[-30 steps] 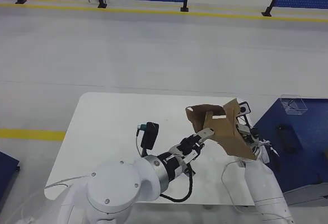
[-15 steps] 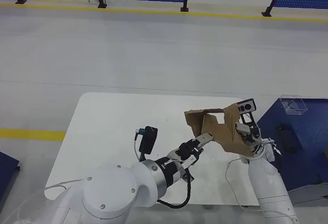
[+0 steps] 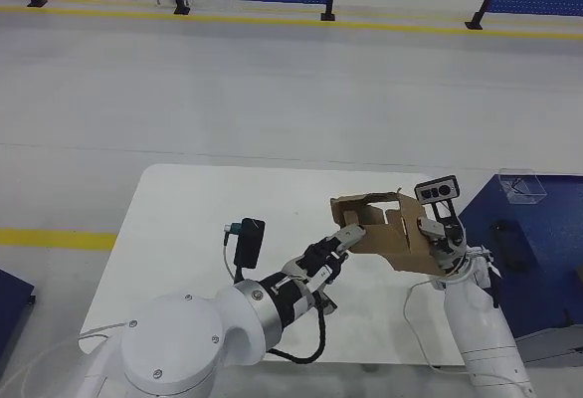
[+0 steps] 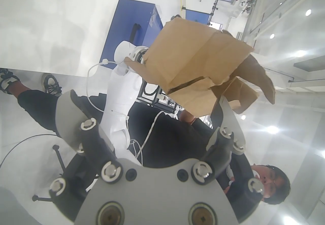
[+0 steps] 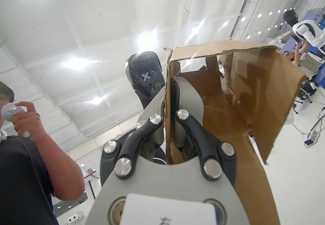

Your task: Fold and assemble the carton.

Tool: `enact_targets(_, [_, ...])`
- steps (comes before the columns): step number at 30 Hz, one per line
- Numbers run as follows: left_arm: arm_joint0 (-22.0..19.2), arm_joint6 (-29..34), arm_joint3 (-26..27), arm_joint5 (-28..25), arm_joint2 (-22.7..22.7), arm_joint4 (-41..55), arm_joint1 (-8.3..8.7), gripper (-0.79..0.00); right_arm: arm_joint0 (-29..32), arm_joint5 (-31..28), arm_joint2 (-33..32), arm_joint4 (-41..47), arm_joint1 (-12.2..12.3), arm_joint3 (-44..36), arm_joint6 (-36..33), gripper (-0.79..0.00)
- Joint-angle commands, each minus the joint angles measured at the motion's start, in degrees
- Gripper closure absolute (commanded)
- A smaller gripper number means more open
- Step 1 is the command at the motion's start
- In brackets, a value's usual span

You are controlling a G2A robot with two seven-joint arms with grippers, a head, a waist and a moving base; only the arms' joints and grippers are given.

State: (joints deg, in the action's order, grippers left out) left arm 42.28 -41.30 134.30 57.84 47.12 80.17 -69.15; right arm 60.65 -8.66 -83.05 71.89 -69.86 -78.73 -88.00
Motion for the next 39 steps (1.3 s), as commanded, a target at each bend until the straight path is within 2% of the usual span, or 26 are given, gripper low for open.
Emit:
enact_targets(1, [-0.4,0.8,-0.1,0.2,-0.7,-0.5,-0.14,-0.785,0.0,0.3,0.3,0.0,0.1,0.1,0.0,0.0])
enact_targets(20, [-2.4,2.2,-5.0,0.2,-3.5,-0.8,-1.28,-0.785,0.0,-0.1,-0.1,-1.7,1.7,-1.5,0.0,0.0])
enact_targets(35, [-3.8,3.0,-6.1,0.0,-5.7,-0.5,-2.26,-0.785,0.1,-1.5,1.4,-1.1,2.6,-1.0,0.0,0.0])
enact_targets(39, [-3.7,3.2,-4.7,-1.8,-4.1,-1.6,-2.47,-0.785,-0.4,-1.5,1.1,2.1,2.6,0.6,0.0,0.0])
